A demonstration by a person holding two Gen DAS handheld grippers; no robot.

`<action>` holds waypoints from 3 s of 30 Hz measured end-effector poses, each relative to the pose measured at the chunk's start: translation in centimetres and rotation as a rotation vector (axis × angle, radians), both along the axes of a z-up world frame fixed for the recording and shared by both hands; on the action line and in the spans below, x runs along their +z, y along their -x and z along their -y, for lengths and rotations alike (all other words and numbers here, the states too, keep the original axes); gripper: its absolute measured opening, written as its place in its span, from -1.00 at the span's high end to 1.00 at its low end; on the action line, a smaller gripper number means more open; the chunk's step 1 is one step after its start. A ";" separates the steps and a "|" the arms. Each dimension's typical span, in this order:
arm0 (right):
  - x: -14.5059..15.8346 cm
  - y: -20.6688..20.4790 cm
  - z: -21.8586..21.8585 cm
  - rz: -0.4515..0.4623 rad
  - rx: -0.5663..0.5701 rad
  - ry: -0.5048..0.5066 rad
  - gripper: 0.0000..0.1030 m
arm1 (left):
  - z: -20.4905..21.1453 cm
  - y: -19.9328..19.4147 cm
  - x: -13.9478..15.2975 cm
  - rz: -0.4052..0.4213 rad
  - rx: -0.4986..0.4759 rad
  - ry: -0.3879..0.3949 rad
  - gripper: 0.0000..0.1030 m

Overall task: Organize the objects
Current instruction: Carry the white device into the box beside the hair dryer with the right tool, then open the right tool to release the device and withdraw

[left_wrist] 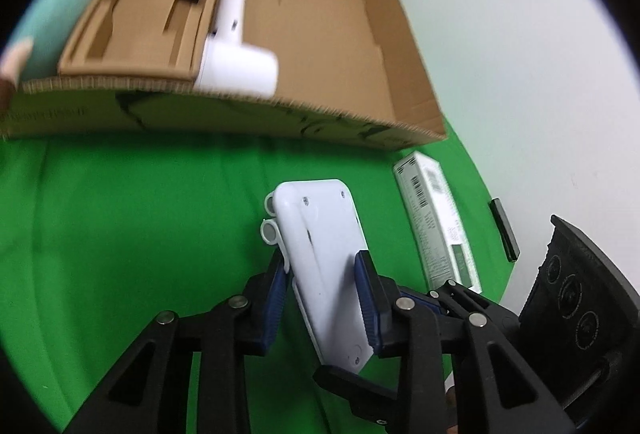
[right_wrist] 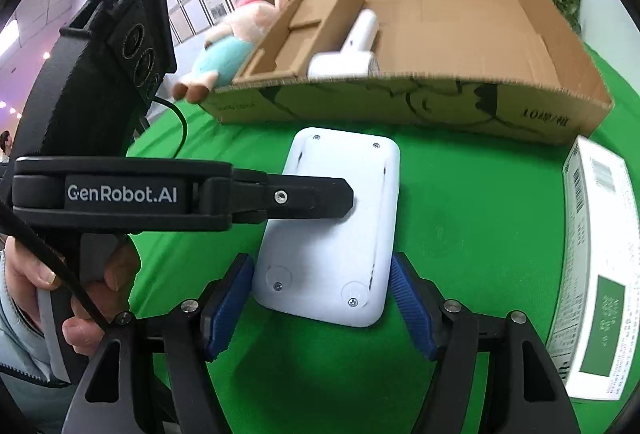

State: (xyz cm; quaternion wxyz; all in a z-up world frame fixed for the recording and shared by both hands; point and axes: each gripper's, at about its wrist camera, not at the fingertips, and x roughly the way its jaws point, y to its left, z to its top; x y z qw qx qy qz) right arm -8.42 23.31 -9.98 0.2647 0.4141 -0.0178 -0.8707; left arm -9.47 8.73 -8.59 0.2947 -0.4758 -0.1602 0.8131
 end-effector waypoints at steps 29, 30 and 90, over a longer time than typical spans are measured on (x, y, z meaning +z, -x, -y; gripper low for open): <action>14.2 7.7 -1.9 -0.328 -0.095 0.126 -0.28 | -2.8 6.1 17.6 -0.376 -0.063 0.028 0.53; 14.8 8.3 -1.9 -0.335 -0.096 0.127 -0.28 | -2.8 6.7 18.2 -0.381 -0.061 0.027 0.53; 2.9 22.4 0.0 0.199 -0.084 0.047 -0.33 | 0.3 14.6 6.2 -0.041 0.081 0.244 0.51</action>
